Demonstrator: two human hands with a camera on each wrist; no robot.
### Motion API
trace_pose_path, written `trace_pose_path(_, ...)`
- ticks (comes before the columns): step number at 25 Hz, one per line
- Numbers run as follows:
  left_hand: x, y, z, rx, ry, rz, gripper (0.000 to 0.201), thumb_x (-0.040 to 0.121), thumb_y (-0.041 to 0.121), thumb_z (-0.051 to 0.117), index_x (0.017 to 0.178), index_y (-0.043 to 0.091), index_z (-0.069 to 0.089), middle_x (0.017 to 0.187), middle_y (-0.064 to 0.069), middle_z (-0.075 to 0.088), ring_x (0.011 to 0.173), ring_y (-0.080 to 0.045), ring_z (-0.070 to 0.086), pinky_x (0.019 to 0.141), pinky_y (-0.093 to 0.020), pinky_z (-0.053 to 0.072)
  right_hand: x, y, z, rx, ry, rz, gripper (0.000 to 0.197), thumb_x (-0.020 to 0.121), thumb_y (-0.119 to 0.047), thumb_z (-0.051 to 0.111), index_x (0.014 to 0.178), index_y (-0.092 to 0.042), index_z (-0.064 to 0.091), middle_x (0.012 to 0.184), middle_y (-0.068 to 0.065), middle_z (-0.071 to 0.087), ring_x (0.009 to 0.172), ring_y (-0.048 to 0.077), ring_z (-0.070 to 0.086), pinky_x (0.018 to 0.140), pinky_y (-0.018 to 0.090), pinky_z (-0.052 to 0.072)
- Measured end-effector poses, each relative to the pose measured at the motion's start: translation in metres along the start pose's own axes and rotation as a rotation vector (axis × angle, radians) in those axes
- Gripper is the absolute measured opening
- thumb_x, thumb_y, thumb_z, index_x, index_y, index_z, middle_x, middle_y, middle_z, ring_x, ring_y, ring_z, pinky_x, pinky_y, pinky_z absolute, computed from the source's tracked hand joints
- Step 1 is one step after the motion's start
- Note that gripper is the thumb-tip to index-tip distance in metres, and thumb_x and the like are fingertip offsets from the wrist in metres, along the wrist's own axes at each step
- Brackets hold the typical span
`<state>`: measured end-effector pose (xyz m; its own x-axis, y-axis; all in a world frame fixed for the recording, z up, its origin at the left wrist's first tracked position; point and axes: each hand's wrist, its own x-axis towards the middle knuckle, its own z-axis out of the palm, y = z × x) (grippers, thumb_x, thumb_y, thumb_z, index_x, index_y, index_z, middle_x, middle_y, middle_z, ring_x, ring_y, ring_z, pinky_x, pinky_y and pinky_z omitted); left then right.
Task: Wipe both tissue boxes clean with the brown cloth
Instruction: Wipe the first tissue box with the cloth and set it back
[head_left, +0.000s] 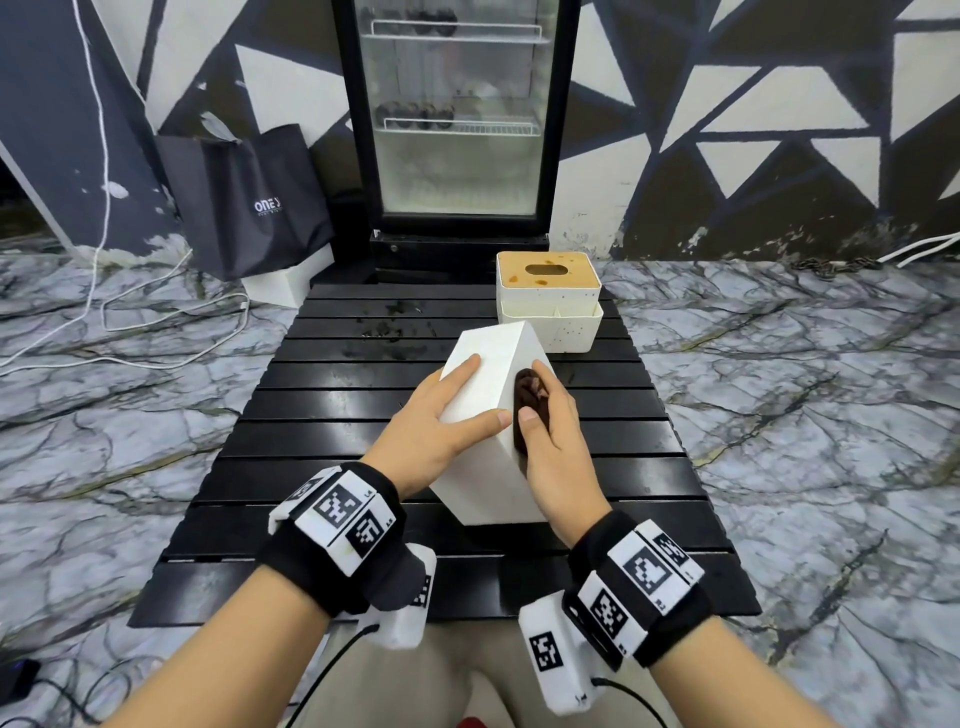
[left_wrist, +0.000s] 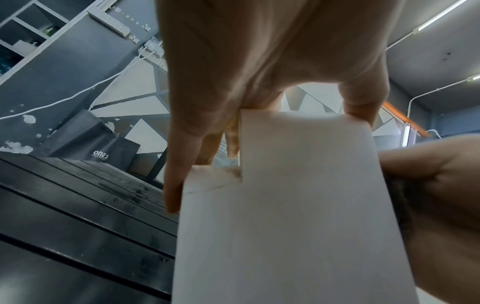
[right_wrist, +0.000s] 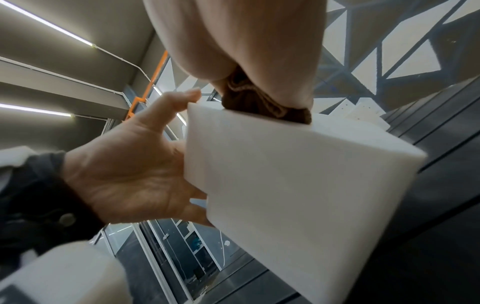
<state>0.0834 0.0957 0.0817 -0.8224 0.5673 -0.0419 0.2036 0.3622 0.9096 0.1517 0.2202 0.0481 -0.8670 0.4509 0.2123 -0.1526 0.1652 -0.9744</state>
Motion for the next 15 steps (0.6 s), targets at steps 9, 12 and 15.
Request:
trace_pose_path(9, -0.014, 0.016, 0.013, 0.287, -0.076, 0.075, 0.097, 0.069, 0.042, 0.078, 0.144, 0.046, 0.017, 0.142, 0.023, 0.033, 0.132, -0.004, 0.033, 0.104, -0.022, 0.031, 0.010, -0.036, -0.047, -0.084, 0.016, -0.167, 0.043, 0.091, -0.005, 0.047, 0.125, -0.031, 0.045, 0.128, -0.002, 0.051, 0.118, 0.003, 0.047, 0.103, 0.024, 0.038)
trace_pose_path(12, -0.016, 0.013, 0.018, 0.344, -0.068, 0.067, 0.102, 0.066, 0.043, 0.078, 0.147, 0.039, 0.017, 0.147, 0.021, 0.031, 0.132, -0.002, 0.033, 0.102, -0.019, 0.030, 0.020, -0.040, -0.059, -0.246, -0.001, -0.182, 0.040, 0.088, -0.007, 0.052, 0.117, -0.034, 0.047, 0.122, -0.003, 0.052, 0.107, -0.001, 0.049, 0.089, 0.011, 0.039)
trace_pose_path(15, -0.016, 0.011, 0.020, 0.342, -0.065, 0.072, 0.102, 0.058, 0.053, 0.076, 0.145, 0.041, 0.023, 0.143, 0.023, 0.037, 0.129, -0.002, 0.038, 0.106, -0.026, 0.035, 0.018, -0.037, -0.054, -0.408, -0.078, -0.206, 0.037, 0.083, -0.004, 0.057, 0.111, -0.028, 0.053, 0.114, -0.007, 0.054, 0.099, 0.002, 0.050, 0.081, 0.004, 0.037)
